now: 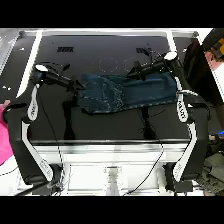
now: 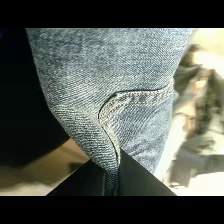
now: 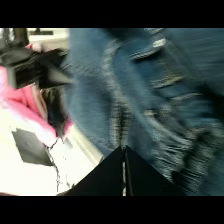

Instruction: Fold the clothes and pants, and hang the long-sleeved shirts on hangers.

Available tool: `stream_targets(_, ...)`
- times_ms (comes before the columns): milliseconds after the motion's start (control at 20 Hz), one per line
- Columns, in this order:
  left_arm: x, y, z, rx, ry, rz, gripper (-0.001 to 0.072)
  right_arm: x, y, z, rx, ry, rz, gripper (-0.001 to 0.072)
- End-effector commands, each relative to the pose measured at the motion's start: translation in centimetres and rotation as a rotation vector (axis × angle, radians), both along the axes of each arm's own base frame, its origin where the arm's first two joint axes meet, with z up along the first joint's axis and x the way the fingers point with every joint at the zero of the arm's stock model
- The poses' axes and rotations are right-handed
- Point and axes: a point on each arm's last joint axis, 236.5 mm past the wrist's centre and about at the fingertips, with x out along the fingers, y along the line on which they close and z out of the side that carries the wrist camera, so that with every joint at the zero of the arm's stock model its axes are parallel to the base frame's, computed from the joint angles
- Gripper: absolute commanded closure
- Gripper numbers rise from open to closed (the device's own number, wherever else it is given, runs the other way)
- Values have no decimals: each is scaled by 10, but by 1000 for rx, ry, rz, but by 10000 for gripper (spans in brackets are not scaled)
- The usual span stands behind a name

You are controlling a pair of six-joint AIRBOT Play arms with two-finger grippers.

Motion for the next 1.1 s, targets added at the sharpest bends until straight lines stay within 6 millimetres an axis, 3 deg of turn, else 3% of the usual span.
stream_targets(0, -16, 60, 13, 255, 7, 16, 677, -5, 8, -14, -47, 26, 5, 692)
stream_targets(200, -31, 97, 78, 315, -63, 78, 675, -31, 55, -26, -73, 35, 98, 693)
stream_targets(350, -50, 106, 126, 335, -90, 129, 675, -48, 104, -33, -111, -16, 155, 694)
stream_targets(500, -64, 109, 159, 352, -116, 173, 674, -62, 160, -45, -121, -68, 179, 694)
stream_targets(700, -76, 113, 182, 367, -125, 223, 674, -69, 216, -77, -112, 18, 51, 693)
stream_targets(850, -77, 114, 183, 367, -107, 248, 674, -74, 248, -87, -98, 66, -47, 694)
stream_targets(1050, -68, 109, 185, 362, -109, 286, 674, -60, 261, -97, -88, 163, -244, 693)
